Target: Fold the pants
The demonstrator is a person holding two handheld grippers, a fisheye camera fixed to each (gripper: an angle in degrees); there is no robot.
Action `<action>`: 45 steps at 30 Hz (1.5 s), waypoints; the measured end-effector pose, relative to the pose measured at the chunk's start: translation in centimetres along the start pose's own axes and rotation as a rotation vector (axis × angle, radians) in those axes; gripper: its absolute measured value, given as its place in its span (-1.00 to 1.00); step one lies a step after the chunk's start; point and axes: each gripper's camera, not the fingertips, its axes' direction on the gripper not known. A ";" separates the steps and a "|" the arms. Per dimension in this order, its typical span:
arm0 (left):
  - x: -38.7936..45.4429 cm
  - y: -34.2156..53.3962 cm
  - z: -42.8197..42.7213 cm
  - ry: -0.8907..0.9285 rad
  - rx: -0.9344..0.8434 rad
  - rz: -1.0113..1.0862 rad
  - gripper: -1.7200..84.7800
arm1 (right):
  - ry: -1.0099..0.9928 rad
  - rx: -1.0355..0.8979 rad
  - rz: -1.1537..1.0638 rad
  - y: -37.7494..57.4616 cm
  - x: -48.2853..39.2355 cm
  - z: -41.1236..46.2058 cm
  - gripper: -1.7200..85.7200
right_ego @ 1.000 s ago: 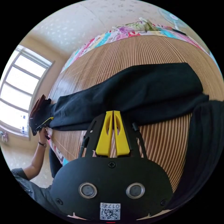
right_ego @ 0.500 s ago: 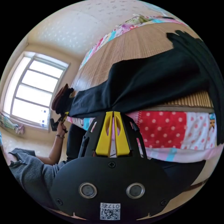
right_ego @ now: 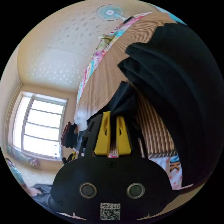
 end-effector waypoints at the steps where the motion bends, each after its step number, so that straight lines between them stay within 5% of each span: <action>1: 0.2 -0.2 0.0 0.009 -0.001 0.002 -0.93 | -0.016 0.002 -0.091 -0.2 -2.0 -0.9 -0.87; 6: 0.2 -0.2 -0.5 -0.011 0.005 0.017 -0.93 | 0.257 0.113 -0.242 4.8 -7.2 -6.7 -0.92; 11: -2.0 0.0 0.0 0.031 0.002 -0.041 -0.92 | 0.118 0.158 0.159 12.5 4.2 -9.3 -0.91; 16: -2.3 -0.6 0.6 0.047 0.002 -0.046 -0.92 | 0.095 0.416 0.138 20.5 2.8 -11.5 -0.88; 23: -1.0 -2.1 2.1 0.081 -0.010 -0.005 -0.89 | 0.065 0.101 0.162 15.0 2.6 -5.1 -0.74; 30: -1.7 -1.8 2.2 0.076 -0.003 -0.022 -0.88 | 0.076 0.092 0.183 12.7 2.9 -2.0 -0.82; 33: -3.0 -1.7 1.4 0.074 0.031 -0.061 -0.87 | 0.017 0.092 0.014 11.5 -0.2 -3.3 -0.91; 38: -5.7 -1.8 -0.6 0.098 0.196 -0.144 -0.77 | 0.326 0.061 -0.243 13.5 -7.5 -5.2 -0.95; 43: -8.6 -4.1 -2.2 -0.008 0.321 -0.222 -0.68 | 0.282 0.000 -0.018 16.9 0.7 -4.2 -0.95; 45: -9.6 -5.8 -2.5 -0.058 0.361 -0.218 -0.66 | 0.113 0.018 0.075 18.5 4.5 -4.3 -0.95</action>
